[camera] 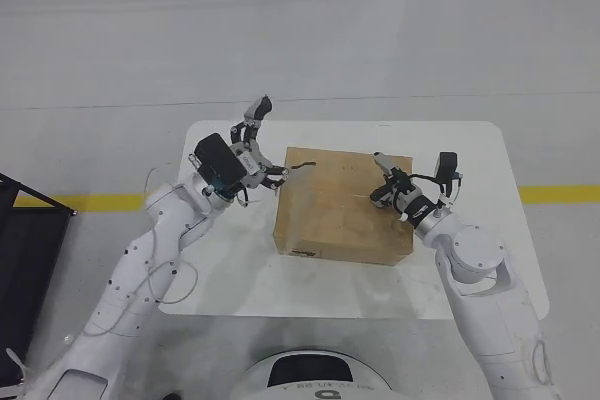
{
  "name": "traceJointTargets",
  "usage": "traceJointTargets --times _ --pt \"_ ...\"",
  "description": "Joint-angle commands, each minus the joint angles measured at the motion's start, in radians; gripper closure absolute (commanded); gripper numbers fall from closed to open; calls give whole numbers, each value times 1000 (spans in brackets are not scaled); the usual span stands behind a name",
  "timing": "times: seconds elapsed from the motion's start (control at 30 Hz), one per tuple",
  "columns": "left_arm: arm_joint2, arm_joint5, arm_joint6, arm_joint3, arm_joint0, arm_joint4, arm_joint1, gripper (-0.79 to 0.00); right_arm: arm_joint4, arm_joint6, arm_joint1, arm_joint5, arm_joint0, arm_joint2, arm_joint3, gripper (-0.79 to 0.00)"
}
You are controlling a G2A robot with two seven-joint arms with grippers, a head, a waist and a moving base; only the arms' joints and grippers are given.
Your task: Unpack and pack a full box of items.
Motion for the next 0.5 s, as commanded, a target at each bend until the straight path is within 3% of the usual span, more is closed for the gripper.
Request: traceJointTargets --times 0.0,0.2,0.47 --pt "3 -28 -4 -15 4 -31 0 -785 0 0 0 0 0 0 0 -785" --pt "-39 -156 -2 -6 33 -153 8 -785 0 0 0 0 0 0 0 -785" --pt "-235 -294 22 97 117 -244 43 -785 0 0 0 0 0 0 0 -785"
